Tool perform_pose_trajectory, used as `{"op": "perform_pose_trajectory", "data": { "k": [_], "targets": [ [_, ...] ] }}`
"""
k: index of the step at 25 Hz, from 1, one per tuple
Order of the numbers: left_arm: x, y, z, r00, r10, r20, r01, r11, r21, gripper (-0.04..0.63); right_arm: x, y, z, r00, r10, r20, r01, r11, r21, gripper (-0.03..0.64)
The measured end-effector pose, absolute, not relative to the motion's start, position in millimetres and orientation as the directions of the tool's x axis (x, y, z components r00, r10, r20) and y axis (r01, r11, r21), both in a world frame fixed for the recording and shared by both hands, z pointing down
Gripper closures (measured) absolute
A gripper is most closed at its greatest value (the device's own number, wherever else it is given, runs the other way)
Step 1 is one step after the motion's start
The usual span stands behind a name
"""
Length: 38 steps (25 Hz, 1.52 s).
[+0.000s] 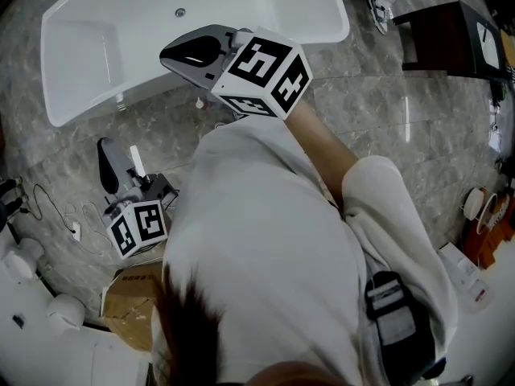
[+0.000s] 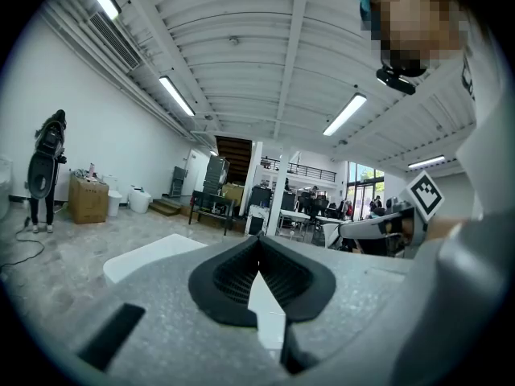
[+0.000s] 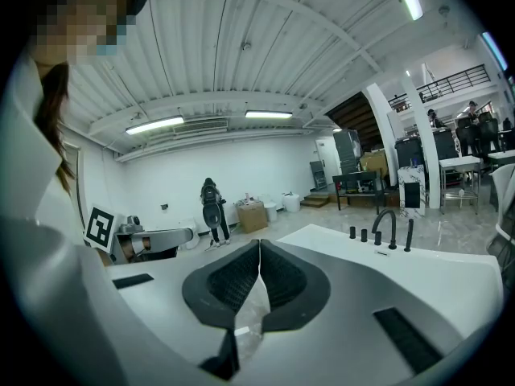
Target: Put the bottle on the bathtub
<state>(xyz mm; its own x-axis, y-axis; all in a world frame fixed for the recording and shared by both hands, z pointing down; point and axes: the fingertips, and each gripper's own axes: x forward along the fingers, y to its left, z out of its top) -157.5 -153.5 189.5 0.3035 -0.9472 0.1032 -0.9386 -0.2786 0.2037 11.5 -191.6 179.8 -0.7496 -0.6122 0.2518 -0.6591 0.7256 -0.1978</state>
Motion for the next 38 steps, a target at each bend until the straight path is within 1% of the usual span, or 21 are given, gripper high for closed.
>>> {"op": "perform_pose_trajectory", "data": {
  "k": [10, 23, 38],
  "targets": [
    [-150.1, -155.3, 187.5, 0.317, -0.942, 0.107, -0.933, -0.290, 0.210, 0.581, 8.5, -187.7, 182.1, -0.764, -0.594, 0.253, -0.642, 0.736, -0.213, 0.603],
    [-169.3, -155.7, 191.2, 0.280, -0.954, 0.108, -0.941, -0.250, 0.229, 0.581, -5.5, -192.9, 185.3, -0.770, -0.581, 0.266, -0.633, 0.747, -0.202, 0.603],
    [-171.5, -151.3, 190.0, 0.266, -0.959, 0.096, -0.943, -0.239, 0.231, 0.581, -8.1, -189.0, 184.0, -0.772, -0.577, 0.267, -0.629, 0.754, -0.191, 0.603]
  ]
}}
